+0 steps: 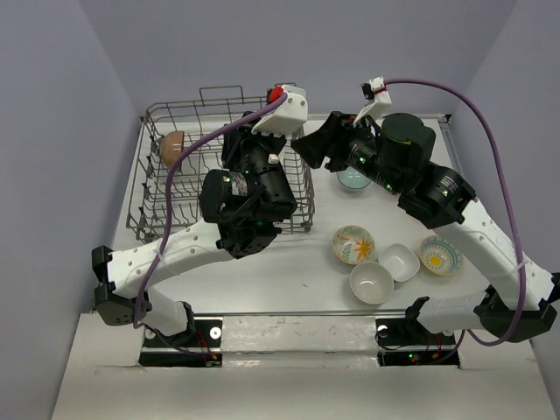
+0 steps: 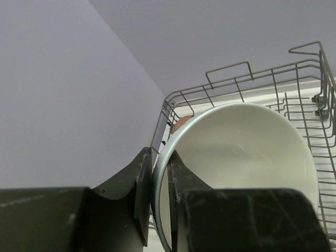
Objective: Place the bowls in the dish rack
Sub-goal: Pass from the left arm to the right
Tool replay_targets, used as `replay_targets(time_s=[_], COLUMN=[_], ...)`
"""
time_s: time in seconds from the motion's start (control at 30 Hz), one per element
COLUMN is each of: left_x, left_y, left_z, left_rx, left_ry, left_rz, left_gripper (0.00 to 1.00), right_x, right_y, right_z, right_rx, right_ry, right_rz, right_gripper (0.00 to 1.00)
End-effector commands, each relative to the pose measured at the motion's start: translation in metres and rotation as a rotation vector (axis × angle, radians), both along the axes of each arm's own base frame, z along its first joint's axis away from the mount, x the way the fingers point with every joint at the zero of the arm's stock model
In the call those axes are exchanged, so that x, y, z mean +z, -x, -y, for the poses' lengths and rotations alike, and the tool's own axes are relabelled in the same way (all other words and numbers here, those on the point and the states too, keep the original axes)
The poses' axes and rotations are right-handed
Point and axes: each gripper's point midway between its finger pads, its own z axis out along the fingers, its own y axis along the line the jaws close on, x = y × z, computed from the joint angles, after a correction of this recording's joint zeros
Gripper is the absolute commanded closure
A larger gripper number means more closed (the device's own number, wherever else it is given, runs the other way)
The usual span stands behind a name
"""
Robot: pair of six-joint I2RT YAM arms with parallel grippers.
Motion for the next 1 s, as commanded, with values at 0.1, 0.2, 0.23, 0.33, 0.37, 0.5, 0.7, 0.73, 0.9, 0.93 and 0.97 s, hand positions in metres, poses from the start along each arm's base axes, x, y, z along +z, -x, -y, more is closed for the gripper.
replay_targets(time_s=[0.1,0.2,0.23,0.33,0.37,0.5,0.7,0.73,0.9,0.93,0.97], left_x=[0.015,0.017,0.017,0.018,0.018,0.020,0.020,0.020,0.019,0.019,0.019], left_y=[0.009,0.009,0.009,0.010,0.010,0.010,0.011,0.012,0.013,0.013,0.014], left_z=[-0.008,-0.001,0.002,0.005,0.007,0.012,0.015,0.016,0.021,0.022,0.025], left_rx=[0.001,-0.009,-0.014,-0.018,-0.022,-0.028,-0.033,-0.036,-0.045,-0.048,-0.054], left_ry=[0.156,0.157,0.153,0.156,0.156,0.158,0.159,0.159,0.153,0.149,0.143], left_rz=[0.010,0.011,0.009,0.008,0.009,0.009,0.005,0.005,0.002,0.003,0.002], left_gripper=[1.00,1.00,1.00,1.00,1.00,1.00,1.00,1.00,1.00,1.00,1.00], right_x=[0.039,0.035,0.033,0.035,0.036,0.038,0.032,0.032,0.032,0.032,0.032], right_y=[0.016,0.012,0.016,0.016,0.016,0.014,0.012,0.011,0.007,0.007,0.006], right_z=[-0.011,-0.016,-0.021,-0.024,-0.025,-0.033,-0.039,-0.040,-0.043,-0.044,-0.045], right_rx=[0.099,0.104,0.132,0.146,0.153,0.173,0.181,0.180,0.178,0.178,0.178], right_ry=[-0.115,-0.118,-0.119,-0.126,-0.131,-0.136,-0.136,-0.138,-0.139,-0.139,-0.139], right_rz=[0.062,0.055,0.048,0.053,0.055,0.049,0.035,0.037,0.036,0.036,0.036], right_gripper=[0.35,0.36,0.36,0.36,0.35,0.36,0.49,0.52,0.77,0.82,0.92])
